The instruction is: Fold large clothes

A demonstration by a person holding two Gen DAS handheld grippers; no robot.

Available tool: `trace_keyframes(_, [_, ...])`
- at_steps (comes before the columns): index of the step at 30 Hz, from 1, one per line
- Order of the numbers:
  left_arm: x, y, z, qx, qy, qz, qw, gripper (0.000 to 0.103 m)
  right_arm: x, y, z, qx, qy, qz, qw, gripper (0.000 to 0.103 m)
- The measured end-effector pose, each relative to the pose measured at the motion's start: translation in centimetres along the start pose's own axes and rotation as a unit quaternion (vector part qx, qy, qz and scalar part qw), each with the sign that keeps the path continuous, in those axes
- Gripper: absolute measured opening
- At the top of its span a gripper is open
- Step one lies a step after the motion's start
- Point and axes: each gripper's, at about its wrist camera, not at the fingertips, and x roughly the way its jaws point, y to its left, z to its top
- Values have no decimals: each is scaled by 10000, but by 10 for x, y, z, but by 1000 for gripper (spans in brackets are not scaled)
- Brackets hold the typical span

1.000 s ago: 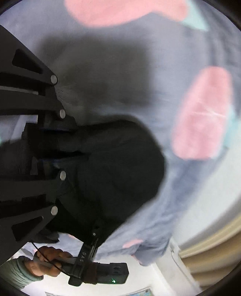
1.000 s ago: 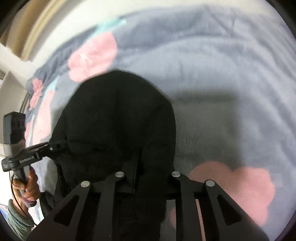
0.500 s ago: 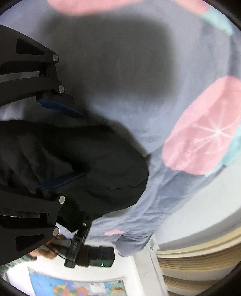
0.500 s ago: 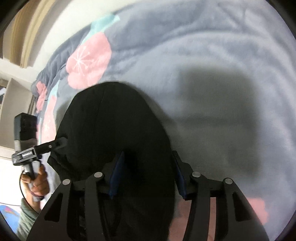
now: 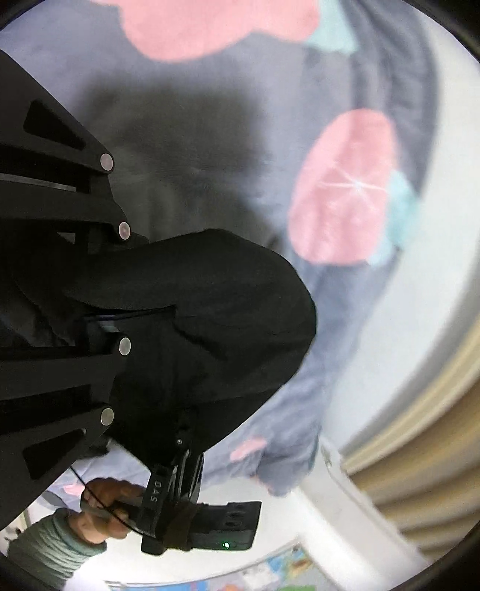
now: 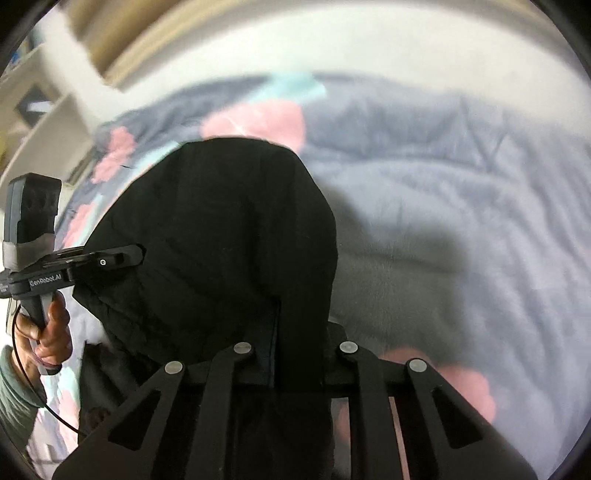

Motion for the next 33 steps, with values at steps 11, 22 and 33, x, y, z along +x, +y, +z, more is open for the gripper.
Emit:
trace_keyframes(11, [-148, -118, -131, 1191, -439, 369, 9912, 19, -157, 78, -127, -499, -914, -390, 9938, 17])
trace_keyframes(22, [-133, -105, -314, 842, 1706, 772, 9787, 22, -161, 79, -292, -125, 1147, -484, 9921, 33])
trace_keyframes(33, [-180, -126, -255, 585, 627, 697, 9939, 23, -213, 106, -234, -148, 221, -733, 9970, 55])
